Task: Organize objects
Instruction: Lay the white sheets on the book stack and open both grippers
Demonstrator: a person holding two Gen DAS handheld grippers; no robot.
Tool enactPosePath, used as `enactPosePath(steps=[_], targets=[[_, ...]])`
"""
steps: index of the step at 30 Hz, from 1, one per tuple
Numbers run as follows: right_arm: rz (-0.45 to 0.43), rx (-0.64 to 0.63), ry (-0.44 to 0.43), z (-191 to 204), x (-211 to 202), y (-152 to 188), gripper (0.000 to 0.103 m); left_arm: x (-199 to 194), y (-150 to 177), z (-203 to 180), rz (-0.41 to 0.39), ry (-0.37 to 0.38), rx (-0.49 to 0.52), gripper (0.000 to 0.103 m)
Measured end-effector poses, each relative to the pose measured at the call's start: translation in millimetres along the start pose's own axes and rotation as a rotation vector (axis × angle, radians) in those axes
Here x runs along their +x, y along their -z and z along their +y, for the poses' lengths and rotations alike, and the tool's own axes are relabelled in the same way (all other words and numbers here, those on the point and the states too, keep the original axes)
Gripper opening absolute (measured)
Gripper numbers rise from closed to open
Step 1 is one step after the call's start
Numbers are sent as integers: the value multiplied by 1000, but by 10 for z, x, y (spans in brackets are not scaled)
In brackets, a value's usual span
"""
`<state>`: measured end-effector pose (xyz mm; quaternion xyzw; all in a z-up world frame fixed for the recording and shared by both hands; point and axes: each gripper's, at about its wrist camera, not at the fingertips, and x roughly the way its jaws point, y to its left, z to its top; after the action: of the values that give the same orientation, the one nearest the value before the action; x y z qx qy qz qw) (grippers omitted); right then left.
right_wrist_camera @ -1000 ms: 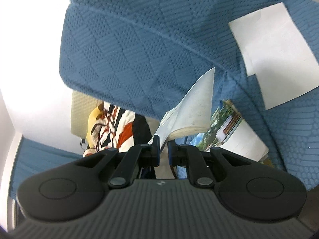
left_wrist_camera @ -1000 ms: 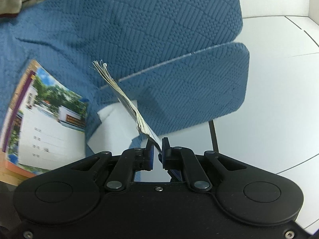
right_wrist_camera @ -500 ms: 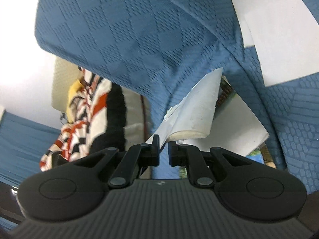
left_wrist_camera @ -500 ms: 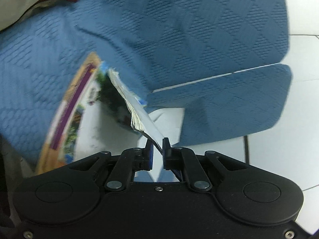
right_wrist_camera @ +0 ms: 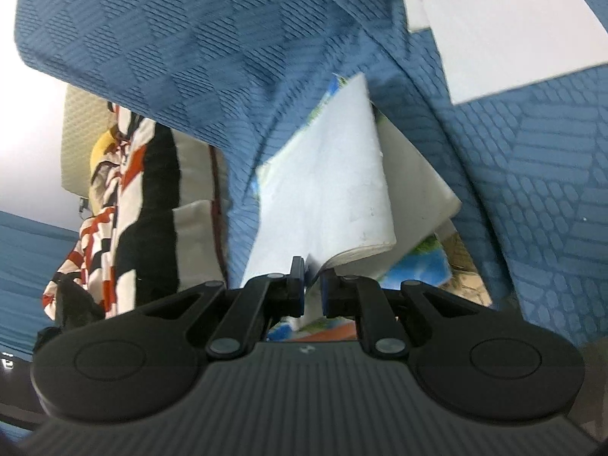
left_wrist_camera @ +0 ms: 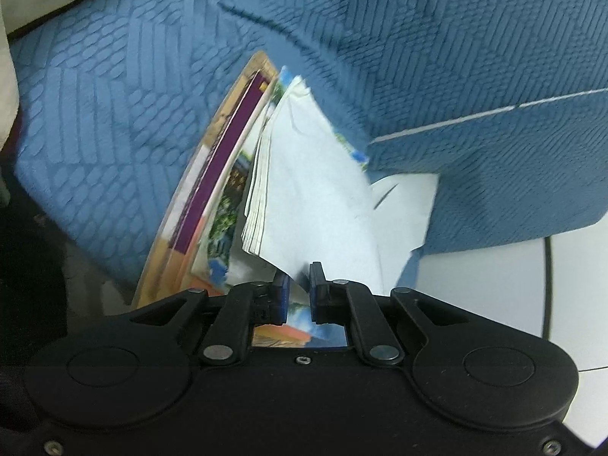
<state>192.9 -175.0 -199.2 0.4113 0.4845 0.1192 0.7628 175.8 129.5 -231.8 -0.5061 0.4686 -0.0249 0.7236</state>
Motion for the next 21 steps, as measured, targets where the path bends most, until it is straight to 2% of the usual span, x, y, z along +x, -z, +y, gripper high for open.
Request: enactPosePath(steps=[6, 8, 9, 11, 14, 15, 17, 18, 19, 21], targets=[[21, 34, 29, -161, 83, 18, 15, 125, 38, -9, 39, -71, 14, 16], [29, 41, 30, -197, 98, 21, 16, 126, 49, -24, 45, -78, 21, 35], [32, 46, 29, -214, 101, 17, 16, 118, 53, -25, 47, -72, 20, 40], [39, 50, 30, -228, 97, 9, 17, 101, 58, -58, 50, -73, 25, 57], [46, 35, 31, -208, 74, -5, 17, 58, 92, -148, 30, -102, 65, 78], [50, 29, 32, -195, 67, -12, 20, 37, 111, -180, 24, -114, 76, 81], [63, 19, 32, -169, 49, -22, 26, 0, 128, -244, 9, -129, 107, 83], [74, 12, 37, -152, 36, -25, 36, -25, 145, -280, 2, -137, 122, 84], [81, 5, 40, -138, 18, -25, 51, -56, 164, -321, -6, -145, 139, 86], [84, -8, 36, -102, -51, -17, 70, -96, 184, -399, -18, -152, 167, 89]])
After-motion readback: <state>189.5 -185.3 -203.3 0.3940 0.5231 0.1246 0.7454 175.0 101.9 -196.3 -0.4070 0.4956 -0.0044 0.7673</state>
